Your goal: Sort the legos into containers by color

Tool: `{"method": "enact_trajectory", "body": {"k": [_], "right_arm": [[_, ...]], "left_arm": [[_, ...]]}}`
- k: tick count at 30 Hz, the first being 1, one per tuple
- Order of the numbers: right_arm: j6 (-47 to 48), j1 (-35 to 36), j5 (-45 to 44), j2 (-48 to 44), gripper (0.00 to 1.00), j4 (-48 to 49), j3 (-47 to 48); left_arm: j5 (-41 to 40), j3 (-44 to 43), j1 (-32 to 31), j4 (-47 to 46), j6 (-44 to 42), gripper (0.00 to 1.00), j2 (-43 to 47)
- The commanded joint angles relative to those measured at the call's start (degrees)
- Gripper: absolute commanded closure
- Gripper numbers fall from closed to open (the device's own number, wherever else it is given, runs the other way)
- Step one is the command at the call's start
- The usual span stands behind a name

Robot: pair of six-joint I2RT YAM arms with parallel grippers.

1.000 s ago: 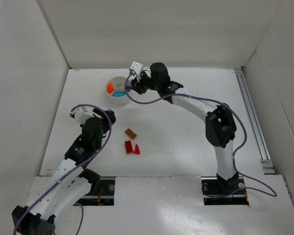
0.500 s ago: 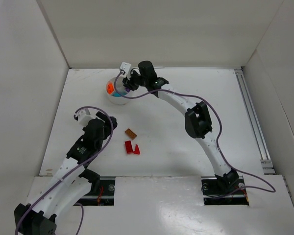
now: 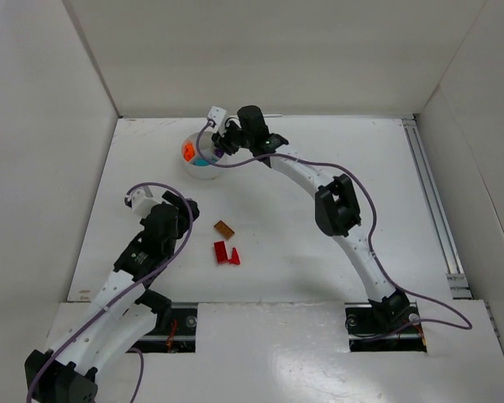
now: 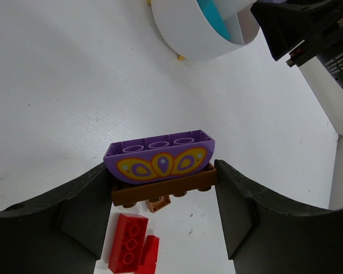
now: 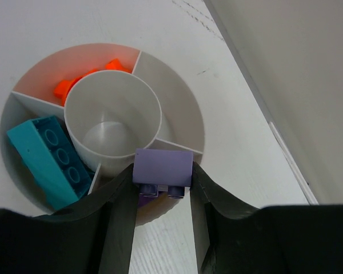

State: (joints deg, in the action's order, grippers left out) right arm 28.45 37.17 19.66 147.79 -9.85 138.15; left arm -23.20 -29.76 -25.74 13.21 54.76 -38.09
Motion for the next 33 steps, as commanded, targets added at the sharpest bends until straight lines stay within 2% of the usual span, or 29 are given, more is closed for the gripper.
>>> {"method": "enact_trajectory", "body": {"k": [1,4,5,9,13,17,21,24,27,28,29,31,33], "right_arm": [[-1.3,-0.4,0.3,0.7,0.67,2.7,3.1],[-1.9,-0.4,2.6,1.3,0.57,2.7,3.1],[-2.4,-0.4,2.6,1.3,0.57,2.7,3.1],[-2.4,-0.4,3.6,0.7,0.37,2.7,2.6],[-2.4,-0.4,3.0,-1.2,0.27,2.7,1.3],[-2.4,-0.4,3.0,-4.0,0.23,2.7,-1.6],[-2.4,-0.4,3.6,-12.0,0.2,3.3,-6.8],[-2.4,-0.4,3.6,-18.5,0.19,5.0,-14.5],[-2.4,-0.4,1.9,-31.5,0.16,10.5,-30.4],[-2.4,-0.4,1.9,-31.6,0.16,11.7,-30.5],[-2.4,-0.4,1.9,-36.4,0.16,12.5,-36.2],[-4.2,0.1,0.5,-41.1,0.16,14.1,-41.9],[-8.9,0.1,0.5,-48.4,0.16,16.2,-51.7]], "left_arm": [[-1.4,-0.6,0.4,-1.0,0.4,0.47,0.4],[-1.9,-0.6,0.4,-1.0,0.4,0.47,0.4],[-1.9,-0.6,0.4,-1.0,0.4,0.47,0.4],[-1.9,-1.1,0.4,-1.0,0.4,0.47,0.4],[-1.3,-1.1,0.4,-0.5,0.4,0.47,0.4],[-0.8,-1.1,0.4,-0.5,-0.1,0.48,1.6],[3.5,-1.6,0.4,-3.0,-2.7,0.48,2.9],[8.3,-2.2,0.4,-5.4,-5.1,0.48,4.2],[10.5,-2.8,0.4,-7.4,-5.7,0.48,5.3],[10.5,-2.8,0.4,-7.4,-5.7,0.48,5.3],[10.5,-2.8,0.4,-8.5,-6.3,0.48,5.9],[11.1,-2.8,0.4,-10.0,-6.3,0.48,5.9],[12.4,-2.2,0.4,-12.8,-4.3,0.48,5.9]]}}
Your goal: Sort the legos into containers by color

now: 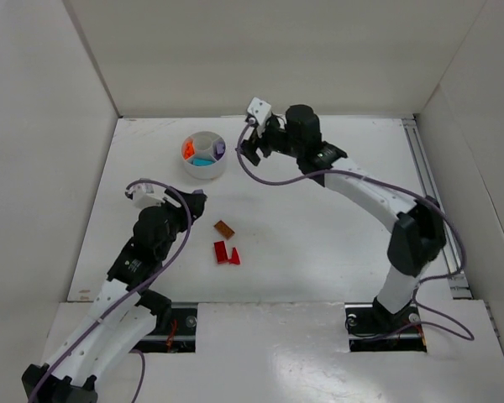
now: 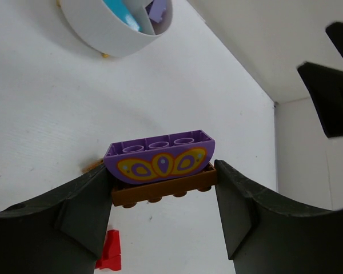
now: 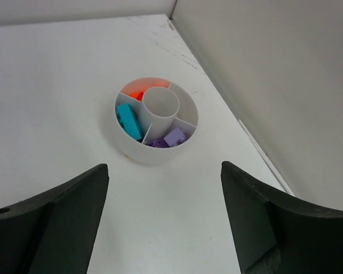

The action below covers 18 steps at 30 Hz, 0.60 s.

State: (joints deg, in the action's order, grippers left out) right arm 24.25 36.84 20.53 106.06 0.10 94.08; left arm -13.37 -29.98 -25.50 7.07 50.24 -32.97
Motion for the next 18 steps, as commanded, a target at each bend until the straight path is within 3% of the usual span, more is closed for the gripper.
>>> {"method": "enact_trajectory", "body": {"k": [1,6,11,18], "right_arm": [[-7.3,0.4,-0.4,-9.1,0.16,10.5,-11.4],[-27.2,7.1,-7.5,-21.0,0.15,27.8,-33.0],[-35.4,12.8,-8.1,-21.0,0.15,36.5,-36.1],[-48.7,16.9,-11.0,-17.2,0.2,60.0,-44.2]], "left_arm": [[3.3,-2.0,0.2,-8.2,0.2,0.48,0.3],[8.3,3.2,0.2,-22.2,5.0,0.48,-0.9],[8.6,5.4,-0.9,-30.4,7.5,0.48,-0.9],[6.7,7.0,-2.5,-34.6,8.4,0.48,1.8]]}}
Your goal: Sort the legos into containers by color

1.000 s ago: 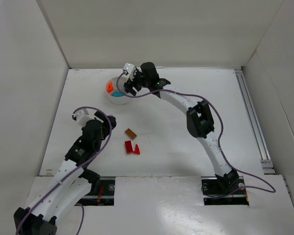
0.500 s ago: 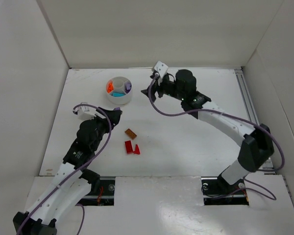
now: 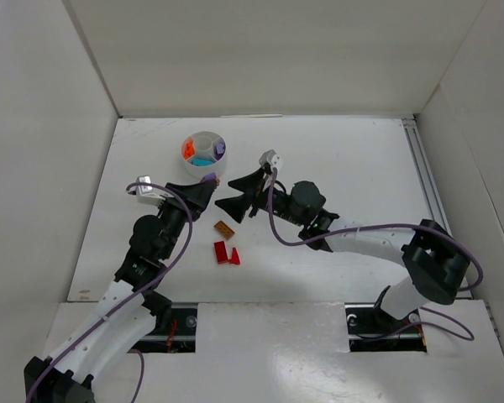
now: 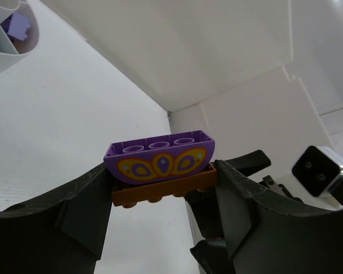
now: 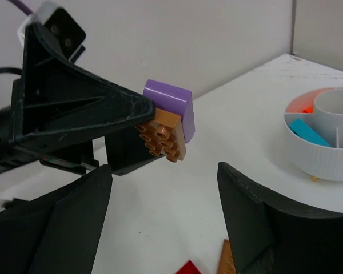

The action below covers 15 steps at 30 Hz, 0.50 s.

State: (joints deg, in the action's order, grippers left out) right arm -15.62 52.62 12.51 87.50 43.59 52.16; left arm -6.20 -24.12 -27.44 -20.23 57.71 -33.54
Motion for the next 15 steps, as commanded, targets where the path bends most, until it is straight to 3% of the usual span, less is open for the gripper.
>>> {"method": "enact_trajectory", "body": {"k": [1,4,15], "right_arm": [[-9.8,1.1,-3.0,2.0,0.22,20.1,-2.2],[-11.9,1.1,-2.4,5.2,0.23,23.9,-1.4],[-13.0,2.2,-1.6,10.0,0.29,21.5,6.3]], "left_arm": [[-0.5,2.0,-0.6,-7.3,0.9,0.48,2.9],[-1.0,2.5,-0.6,-7.3,0.9,0.48,3.7],[0.8,2.5,-0.6,-7.9,-0.3,0.49,3.6]]}}
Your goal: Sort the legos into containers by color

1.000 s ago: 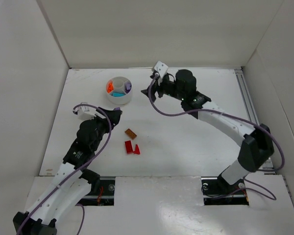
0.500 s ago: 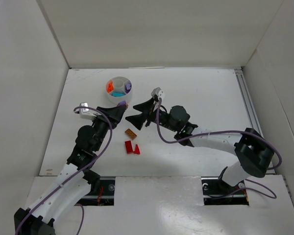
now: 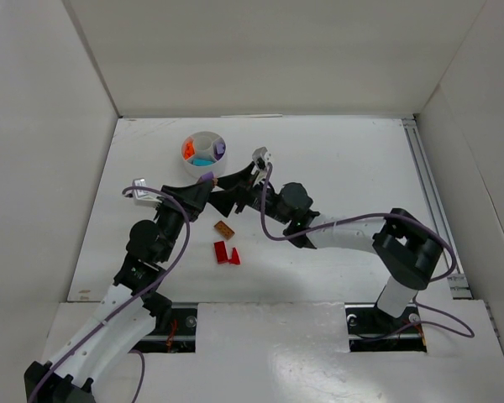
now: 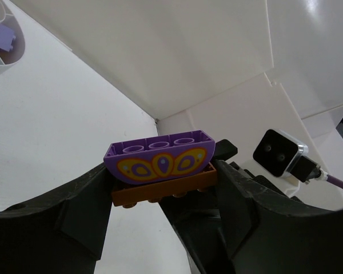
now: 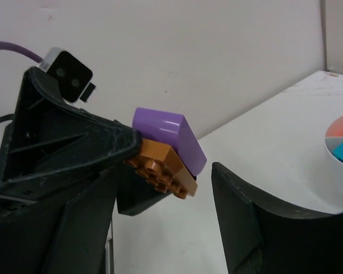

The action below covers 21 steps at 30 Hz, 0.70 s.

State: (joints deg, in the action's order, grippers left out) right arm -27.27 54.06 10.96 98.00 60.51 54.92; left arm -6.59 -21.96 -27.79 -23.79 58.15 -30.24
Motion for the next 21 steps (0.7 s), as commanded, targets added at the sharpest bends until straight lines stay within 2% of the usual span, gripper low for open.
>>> {"method": "enact_trajectory", "body": {"k": [1,15,19,21], "right_arm": [[-1.4,0.8,-0.1,0.0,0.29,4.0,4.2],[-2.4,1.3,-2.3,1.7,0.4,0.1,8.0],[-2.4,1.3,-3.6,1.7,0.52,-0.9,8.0],[-3.0,1.3,-4.3,1.7,0.63,-0.9,7.5]], "left_arm": [[1.2,0.3,-0.2,-4.3,-0.8,0.49,0.3],[4.0,0.9,-0.2,-6.1,-1.8,0.49,-1.3],[4.5,0.9,-0.2,-6.1,-2.3,0.49,-1.3],[4.5,0.9,-0.2,-6.6,-2.3,0.49,-1.3]]}}
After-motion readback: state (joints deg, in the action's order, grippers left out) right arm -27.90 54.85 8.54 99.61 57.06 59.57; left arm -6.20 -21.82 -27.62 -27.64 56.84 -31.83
